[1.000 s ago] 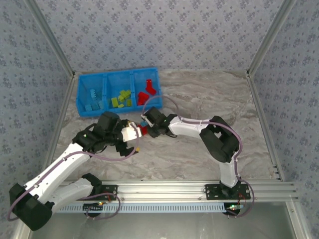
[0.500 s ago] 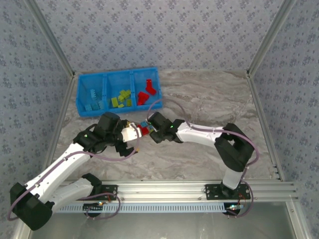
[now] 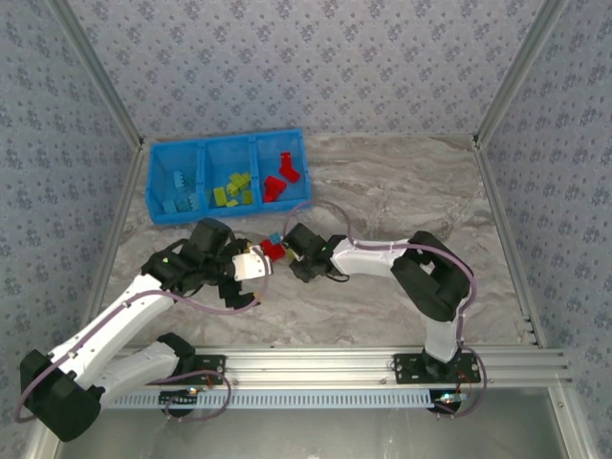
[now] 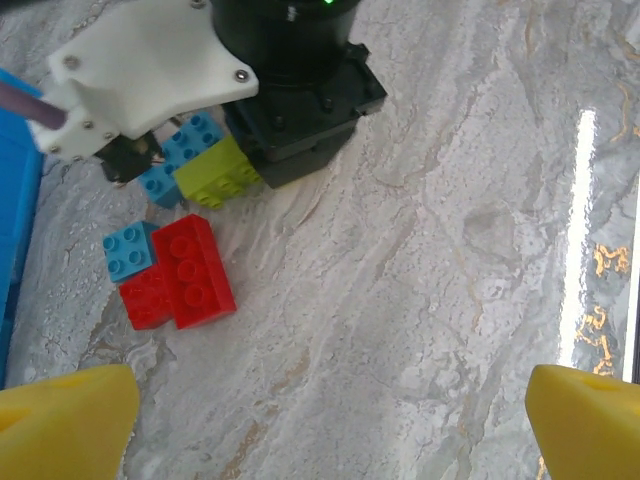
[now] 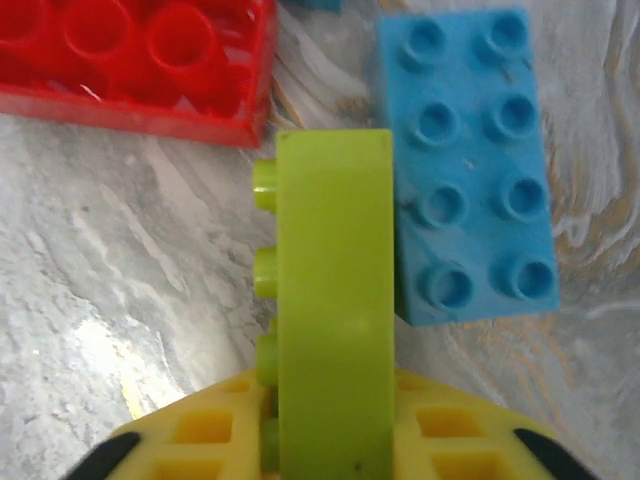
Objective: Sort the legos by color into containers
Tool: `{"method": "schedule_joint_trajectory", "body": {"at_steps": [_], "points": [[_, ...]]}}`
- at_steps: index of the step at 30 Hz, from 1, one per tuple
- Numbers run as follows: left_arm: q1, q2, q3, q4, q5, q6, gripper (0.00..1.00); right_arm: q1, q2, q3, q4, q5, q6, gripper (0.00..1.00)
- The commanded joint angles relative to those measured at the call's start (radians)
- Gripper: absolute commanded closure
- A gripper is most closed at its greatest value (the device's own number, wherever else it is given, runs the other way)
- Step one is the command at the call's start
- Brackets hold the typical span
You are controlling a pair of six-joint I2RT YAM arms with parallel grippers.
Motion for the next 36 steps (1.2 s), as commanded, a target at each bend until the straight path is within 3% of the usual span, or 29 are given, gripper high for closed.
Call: {"method": "schedule_joint_trajectory", "body": {"at_steps": [1, 7, 12, 14, 19, 21, 28, 30, 32, 36], "points": [[-0.003, -0.006, 0.023, -0.03, 0.028, 0.03, 0.01, 0.004, -0.044, 0.014, -0.012, 0.015, 0.021, 0.86], [0.024, -0.057, 0.012, 0.107, -0.017, -0.1, 0.01, 0.027, -0.304, -0.064, 0.02, 0.03, -0.004, 0.86], [0.081, -0.138, 0.009, 0.235, -0.012, -0.247, 0.01, 0.014, -0.421, -0.113, 0.219, -0.037, -0.008, 0.83], [0.117, -0.191, -0.016, 0.32, -0.035, -0.317, 0.01, 0.005, -0.382, -0.075, 0.266, -0.065, -0.01, 0.81], [0.214, -0.314, -0.067, 0.509, -0.305, -0.581, 0.01, -0.036, -0.11, 0.251, 0.198, -0.147, 0.006, 0.82], [0.257, -0.32, -0.064, 0.51, -0.36, -0.602, 0.01, -0.049, 0.011, 0.373, 0.172, -0.155, 0.018, 0.81], [0.315, -0.213, 0.022, 0.376, -0.338, -0.566, 0.01, -0.079, 0.346, 0.807, 0.018, -0.073, -0.022, 0.8], [0.314, -0.198, 0.025, 0.373, -0.313, -0.568, 0.01, -0.09, 0.407, 0.918, -0.059, -0.056, -0.018, 0.71], [0.314, -0.189, 0.024, 0.377, -0.298, -0.568, 0.01, -0.095, 0.44, 0.998, -0.118, -0.044, -0.013, 0.53], [0.314, -0.189, 0.024, 0.375, -0.298, -0.559, 0.01, -0.097, 0.44, 1.072, -0.184, -0.028, -0.038, 0.48]]}}
